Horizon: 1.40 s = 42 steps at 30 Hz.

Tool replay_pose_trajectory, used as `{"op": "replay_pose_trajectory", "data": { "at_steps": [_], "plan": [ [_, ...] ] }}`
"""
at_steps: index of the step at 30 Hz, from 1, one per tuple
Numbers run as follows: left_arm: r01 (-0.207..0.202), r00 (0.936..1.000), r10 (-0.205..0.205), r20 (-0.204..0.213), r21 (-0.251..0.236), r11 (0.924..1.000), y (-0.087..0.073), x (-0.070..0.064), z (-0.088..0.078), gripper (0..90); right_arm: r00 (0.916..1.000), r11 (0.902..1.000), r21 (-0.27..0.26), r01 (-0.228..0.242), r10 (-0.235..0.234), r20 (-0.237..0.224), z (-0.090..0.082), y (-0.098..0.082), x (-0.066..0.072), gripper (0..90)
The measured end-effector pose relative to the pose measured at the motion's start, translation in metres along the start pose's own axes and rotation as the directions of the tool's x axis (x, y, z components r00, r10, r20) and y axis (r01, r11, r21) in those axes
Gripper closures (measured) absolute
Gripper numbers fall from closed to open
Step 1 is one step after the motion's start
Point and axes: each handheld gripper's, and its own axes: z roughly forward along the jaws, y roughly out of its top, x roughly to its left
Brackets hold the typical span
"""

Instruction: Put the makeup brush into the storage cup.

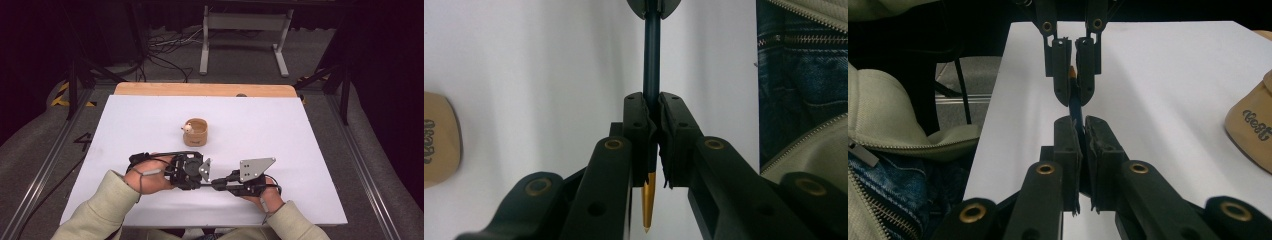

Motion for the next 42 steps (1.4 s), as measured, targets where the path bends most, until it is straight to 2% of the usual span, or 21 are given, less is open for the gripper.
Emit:
{"op": "replay_pose_trajectory", "data": {
  "at_steps": [10, 14, 21, 24, 26, 28, 33, 37, 38, 39, 42],
  "plan": [
    [-0.006, 0.9999, 0.007, 0.014, -0.009, 0.9999, -0.001, 0.000, -0.001, 82.9, 1.0000, 1.0000, 0.005, 0.005, -0.005, 0.001, -0.001, 0.002, 0.003, 85.6],
    [0.011, 0.9998, -0.010, 0.020, -0.027, 0.9996, -0.002, 0.001, -0.003, 81.9, 1.0000, 1.0000, -0.009, 0.004, -0.004, -0.003, -0.002, 0.002, 0.002, 85.7],
    [0.050, 0.9987, -0.050, 0.001, -0.075, 0.9959, -0.010, 0.005, -0.007, 64.4, 1.0000, 0.9992, -0.040, 0.009, -0.009, -0.003, -0.008, 0.004, 0.003, 85.7],
    [0.074, 0.9973, -0.073, 0.009, -0.118, 0.9902, -0.018, 0.005, -0.012, 59.9, 0.9999, 0.9984, -0.056, 0.010, -0.009, 0.007, -0.012, 0.006, 0.003, 85.7],
    [0.094, 0.9955, -0.092, 0.023, -0.174, 0.9802, -0.024, 0.005, -0.015, 56.6, 0.9998, 0.9972, -0.074, 0.013, -0.012, 0.015, -0.016, 0.007, 0.003, 85.7],
    [0.128, 0.9917, -0.122, 0.041, -0.221, 0.9668, -0.029, 0.006, -0.017, 54.2, 0.9998, 0.9958, -0.091, 0.011, -0.009, 0.016, -0.020, 0.008, 0.002, 85.7],
    [0.152, 0.9883, -0.140, 0.061, -0.295, 0.9433, -0.039, 0.005, -0.019, 53.5, 0.9998, 0.9925, -0.122, 0.008, -0.006, 0.019, -0.027, 0.008, 0.002, 85.6],
    [0.168, 0.9857, -0.154, 0.069, -0.362, 0.9170, -0.048, 0.005, -0.023, 54.0, 0.9997, 0.9896, -0.143, 0.010, -0.006, 0.025, -0.032, 0.007, 0.002, 85.6],
    [0.168, 0.9857, -0.154, 0.069, -0.362, 0.9170, -0.048, 0.005, -0.023, 54.3, 0.9997, 0.9889, -0.148, 0.007, -0.004, 0.023, -0.032, 0.007, 0.002, 85.6],
    [0.179, 0.9838, -0.157, 0.086, -0.385, 0.9056, -0.051, 0.005, -0.024, 54.3, 0.9997, 0.9889, -0.148, 0.007, -0.004, 0.023, -0.032, 0.007, 0.002, 85.6],
    [0.192, 0.9808, -0.156, 0.118, -0.440, 0.8774, -0.058, 0.007, -0.025, 54.7, 0.9998, 0.9858, -0.168, 0.002, 0.001, 0.018, -0.036, 0.006, 0.001, 85.6]
  ]
}}
